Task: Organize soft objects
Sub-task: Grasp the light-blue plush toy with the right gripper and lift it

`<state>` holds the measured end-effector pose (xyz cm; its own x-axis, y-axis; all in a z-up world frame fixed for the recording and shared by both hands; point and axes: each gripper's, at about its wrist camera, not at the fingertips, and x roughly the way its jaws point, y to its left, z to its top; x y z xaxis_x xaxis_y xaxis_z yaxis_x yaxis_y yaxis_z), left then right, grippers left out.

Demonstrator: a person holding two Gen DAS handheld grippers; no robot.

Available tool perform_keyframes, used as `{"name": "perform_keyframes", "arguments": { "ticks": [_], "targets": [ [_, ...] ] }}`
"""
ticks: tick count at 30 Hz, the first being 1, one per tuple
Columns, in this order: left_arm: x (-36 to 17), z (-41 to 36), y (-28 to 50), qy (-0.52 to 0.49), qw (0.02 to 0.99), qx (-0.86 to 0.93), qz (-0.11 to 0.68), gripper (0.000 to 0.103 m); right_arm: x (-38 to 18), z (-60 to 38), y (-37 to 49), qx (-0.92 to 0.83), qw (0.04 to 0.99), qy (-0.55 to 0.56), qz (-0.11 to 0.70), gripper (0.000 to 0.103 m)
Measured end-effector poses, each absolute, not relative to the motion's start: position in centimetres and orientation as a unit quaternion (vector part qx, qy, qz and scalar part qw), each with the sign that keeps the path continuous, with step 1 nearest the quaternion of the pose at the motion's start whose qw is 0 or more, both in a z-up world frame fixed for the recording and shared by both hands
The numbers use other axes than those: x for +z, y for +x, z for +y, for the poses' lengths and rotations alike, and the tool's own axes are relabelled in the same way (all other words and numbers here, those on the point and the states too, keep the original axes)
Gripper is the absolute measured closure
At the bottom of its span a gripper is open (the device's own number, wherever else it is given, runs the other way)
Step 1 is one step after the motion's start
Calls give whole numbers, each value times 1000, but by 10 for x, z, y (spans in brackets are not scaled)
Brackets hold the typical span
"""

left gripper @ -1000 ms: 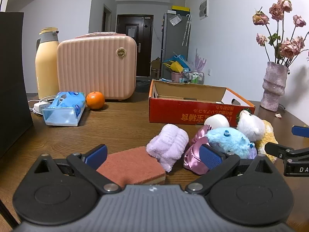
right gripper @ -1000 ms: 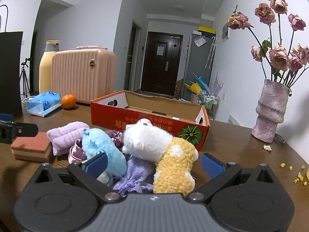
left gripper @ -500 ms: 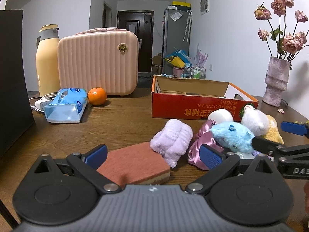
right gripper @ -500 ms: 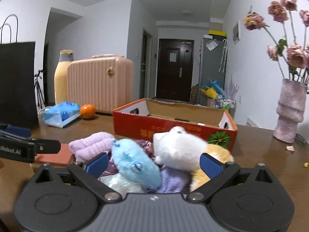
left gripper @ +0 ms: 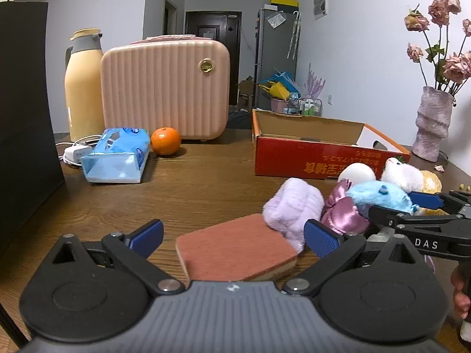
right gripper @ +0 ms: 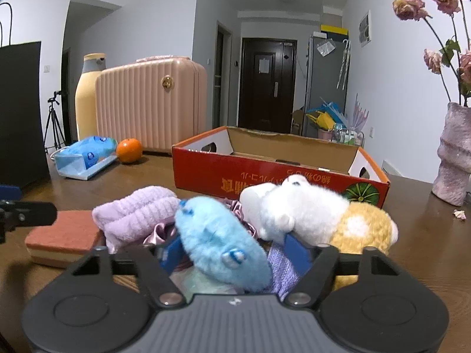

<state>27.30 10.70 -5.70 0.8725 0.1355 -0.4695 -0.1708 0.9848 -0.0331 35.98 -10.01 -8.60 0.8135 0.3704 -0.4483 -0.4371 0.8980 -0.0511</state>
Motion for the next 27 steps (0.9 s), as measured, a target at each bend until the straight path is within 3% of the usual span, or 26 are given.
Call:
{"name": "perform_keyframes", "arguments": {
  "ticks": [2, 27],
  "targets": [
    [-58, 111, 273, -38, 966, 82, 242, 0, -88, -98, 364, 218, 945, -78, 230, 58],
    [-62, 121, 277, -51, 962, 83, 253, 0, -64, -121, 331, 199, 971, -46, 127, 63]
  ]
}}
